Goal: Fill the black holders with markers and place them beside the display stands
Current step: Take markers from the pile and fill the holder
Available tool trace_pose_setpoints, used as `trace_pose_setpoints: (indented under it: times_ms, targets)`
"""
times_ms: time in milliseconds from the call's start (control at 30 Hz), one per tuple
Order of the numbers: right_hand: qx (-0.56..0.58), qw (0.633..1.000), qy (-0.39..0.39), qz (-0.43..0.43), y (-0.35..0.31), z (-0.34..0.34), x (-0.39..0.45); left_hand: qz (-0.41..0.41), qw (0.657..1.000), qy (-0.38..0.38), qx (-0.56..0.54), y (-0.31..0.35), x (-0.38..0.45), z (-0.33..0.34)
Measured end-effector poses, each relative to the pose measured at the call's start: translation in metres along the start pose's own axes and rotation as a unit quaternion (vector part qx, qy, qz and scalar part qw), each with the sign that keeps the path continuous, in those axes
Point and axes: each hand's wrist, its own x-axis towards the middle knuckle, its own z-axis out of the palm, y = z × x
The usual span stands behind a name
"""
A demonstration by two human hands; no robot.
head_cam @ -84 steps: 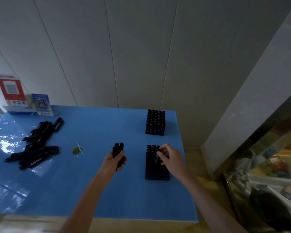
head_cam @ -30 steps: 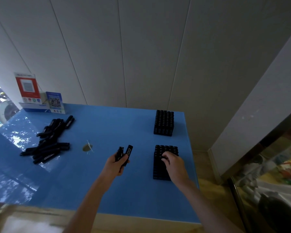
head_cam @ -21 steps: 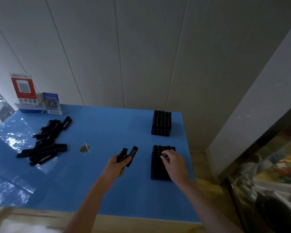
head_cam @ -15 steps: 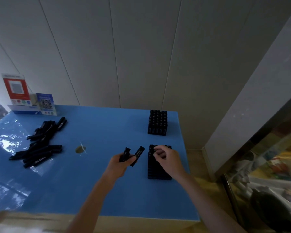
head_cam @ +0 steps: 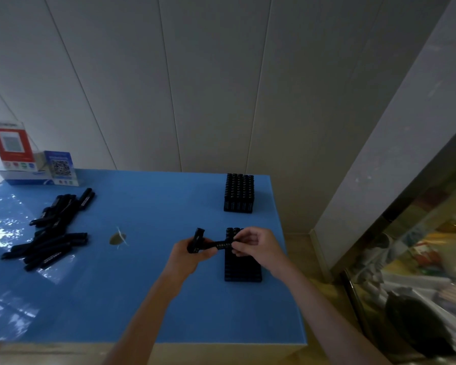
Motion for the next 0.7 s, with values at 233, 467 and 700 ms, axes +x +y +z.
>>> trace_pose_setpoints:
  times_ms: [233,467,700]
  targets:
    - [-0.134,0.990,-0.012,-0.039,0.000,0.003,-0.002,0.035,0.999,0.021,-0.011,0.016,-0.006,0.010]
    - [-0.087,0.994,-0.053,-0.034,-0.019,0.008,0.004,0.044,0.999,0.010,0.014,0.013,-0.001,0.014]
    - [-0.097,0.992,-0.073,-0.017,-0.017,0.008,0.007,0.055,0.998,0.006,0.015,0.009,0.004,0.013]
